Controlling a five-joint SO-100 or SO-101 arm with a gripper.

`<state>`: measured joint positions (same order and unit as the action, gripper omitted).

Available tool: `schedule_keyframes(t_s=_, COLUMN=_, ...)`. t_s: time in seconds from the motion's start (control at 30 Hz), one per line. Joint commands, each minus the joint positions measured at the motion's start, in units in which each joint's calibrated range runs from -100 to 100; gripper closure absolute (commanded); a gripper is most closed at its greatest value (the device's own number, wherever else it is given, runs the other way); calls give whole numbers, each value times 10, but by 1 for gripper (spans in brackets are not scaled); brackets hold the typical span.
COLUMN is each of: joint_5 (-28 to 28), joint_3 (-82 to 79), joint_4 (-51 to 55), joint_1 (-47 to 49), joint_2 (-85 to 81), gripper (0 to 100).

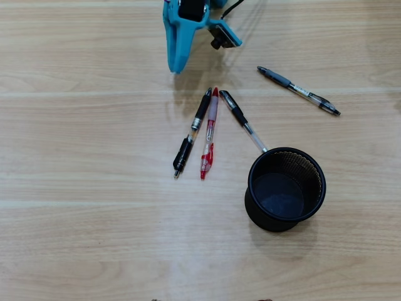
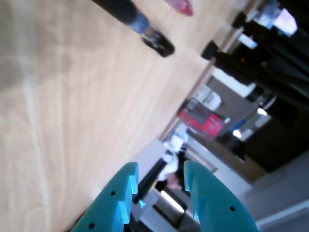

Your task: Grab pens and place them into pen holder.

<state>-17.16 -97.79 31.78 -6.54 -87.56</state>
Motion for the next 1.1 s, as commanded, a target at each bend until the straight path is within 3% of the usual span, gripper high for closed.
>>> schedule_keyframes(t_s=0.0, joint_5=2, joint_3=71, joint_4=-48, joint_1=18, joint_2=159, gripper=89)
schedule_keyframes(t_s=0.3, joint_5=1, joint_3=402, joint_4=-60, joint_1=86, joint_2=571, gripper=89)
schedule_keyframes(t_s=0.37, joint_5=7, joint_3=457, joint_4=-33, joint_1=85, joint_2=602, gripper=89)
schedule_keyframes(t_s=0.57, joint_5=121, joint_3=633, joint_4=158, joint_1=58, joint_2=620, gripper=84)
schedule_keyframes(t_s=0.73, joint_5=121, joint_3=707, joint_4=270, joint_1=29, joint_2=635, gripper=84)
schedule_keyframes(t_s=1.07, joint_5=101, joint_3=719, joint_4=271, joint_1=34, joint_2=791, gripper=83)
